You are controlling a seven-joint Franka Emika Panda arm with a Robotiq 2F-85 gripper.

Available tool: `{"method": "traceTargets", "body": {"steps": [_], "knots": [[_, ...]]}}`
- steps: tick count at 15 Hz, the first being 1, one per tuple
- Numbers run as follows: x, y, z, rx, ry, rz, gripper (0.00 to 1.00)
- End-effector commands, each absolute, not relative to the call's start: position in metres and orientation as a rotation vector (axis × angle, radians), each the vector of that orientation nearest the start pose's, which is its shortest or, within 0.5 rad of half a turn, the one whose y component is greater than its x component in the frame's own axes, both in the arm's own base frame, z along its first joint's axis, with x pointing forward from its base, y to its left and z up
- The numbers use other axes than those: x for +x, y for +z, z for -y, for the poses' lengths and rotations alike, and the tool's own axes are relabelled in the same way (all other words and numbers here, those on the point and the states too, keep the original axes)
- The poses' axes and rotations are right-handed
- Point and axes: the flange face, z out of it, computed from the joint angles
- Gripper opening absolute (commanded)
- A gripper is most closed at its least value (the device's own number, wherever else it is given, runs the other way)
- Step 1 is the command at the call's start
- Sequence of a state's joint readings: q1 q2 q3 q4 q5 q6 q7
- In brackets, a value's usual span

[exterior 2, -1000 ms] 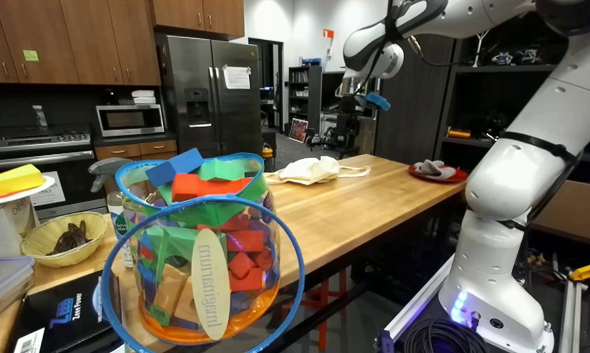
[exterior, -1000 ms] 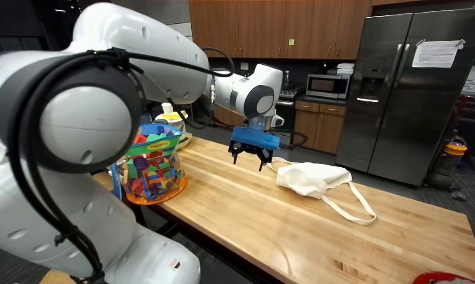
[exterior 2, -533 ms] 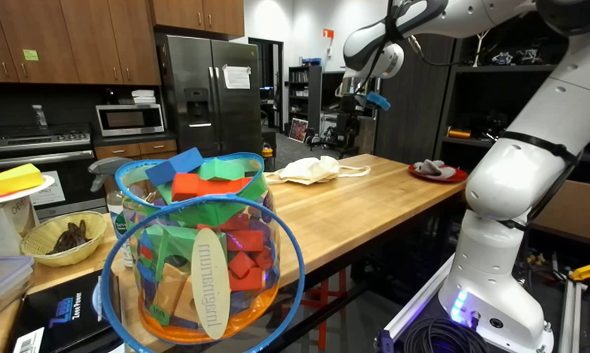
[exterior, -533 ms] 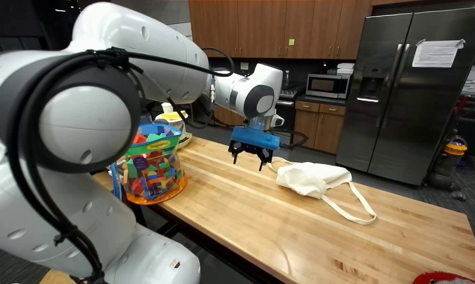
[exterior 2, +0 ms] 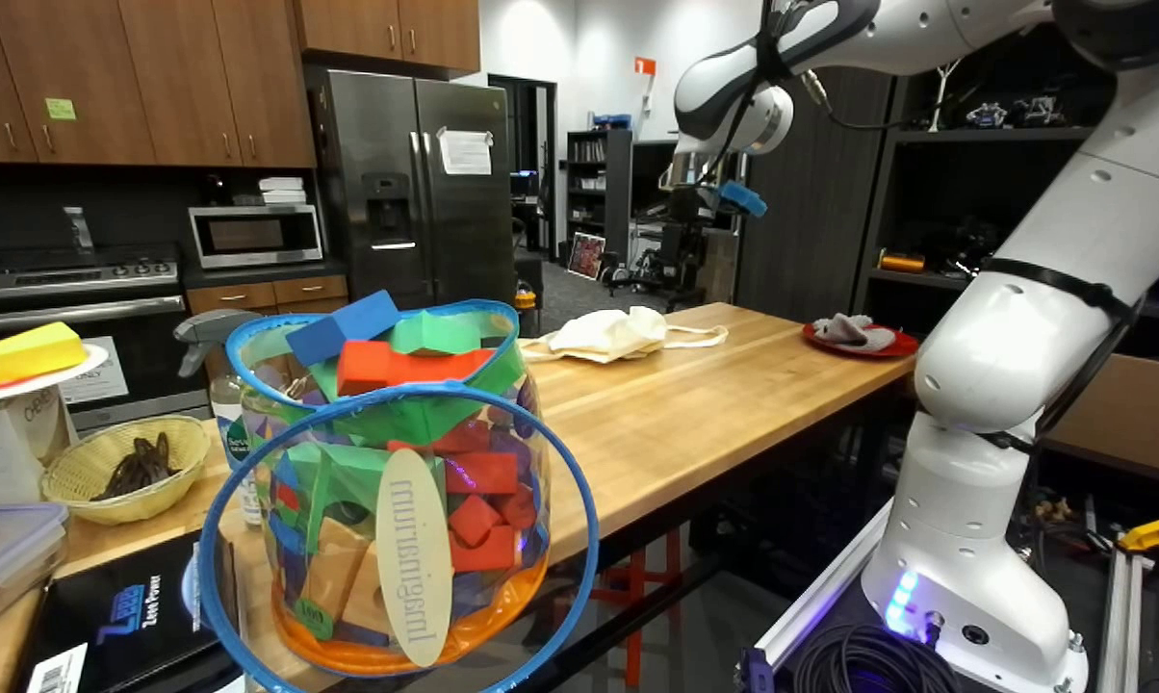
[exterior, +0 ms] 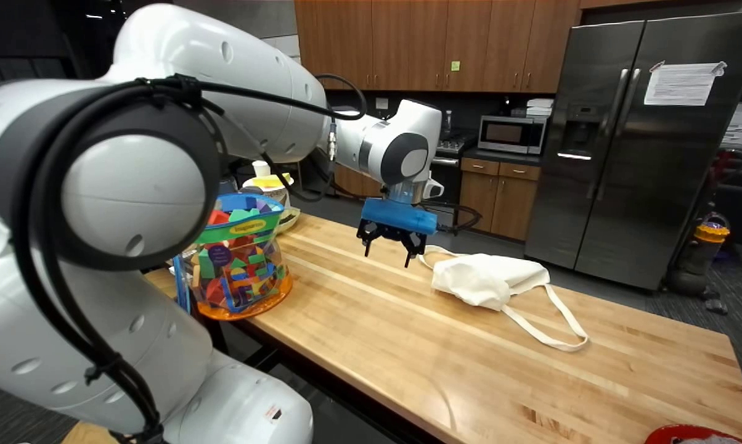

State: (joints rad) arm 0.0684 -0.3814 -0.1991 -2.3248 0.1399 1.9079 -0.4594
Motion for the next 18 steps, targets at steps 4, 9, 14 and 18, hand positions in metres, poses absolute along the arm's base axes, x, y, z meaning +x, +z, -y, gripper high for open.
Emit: {"method": "traceTargets", "body": {"steps": [4,9,14,18], "knots": [[0.429,0.482,0.051,-2.901,-0.022,0.431,1.0],[0.429,0.482,0.051,-2.901,-0.022,0.431,1.0],[0.452,0.5,0.057,-2.937,-0.074,0.419,1.0],[0.47,0.529,0.067,-2.976,-0.155,0.406,1.0]]}}
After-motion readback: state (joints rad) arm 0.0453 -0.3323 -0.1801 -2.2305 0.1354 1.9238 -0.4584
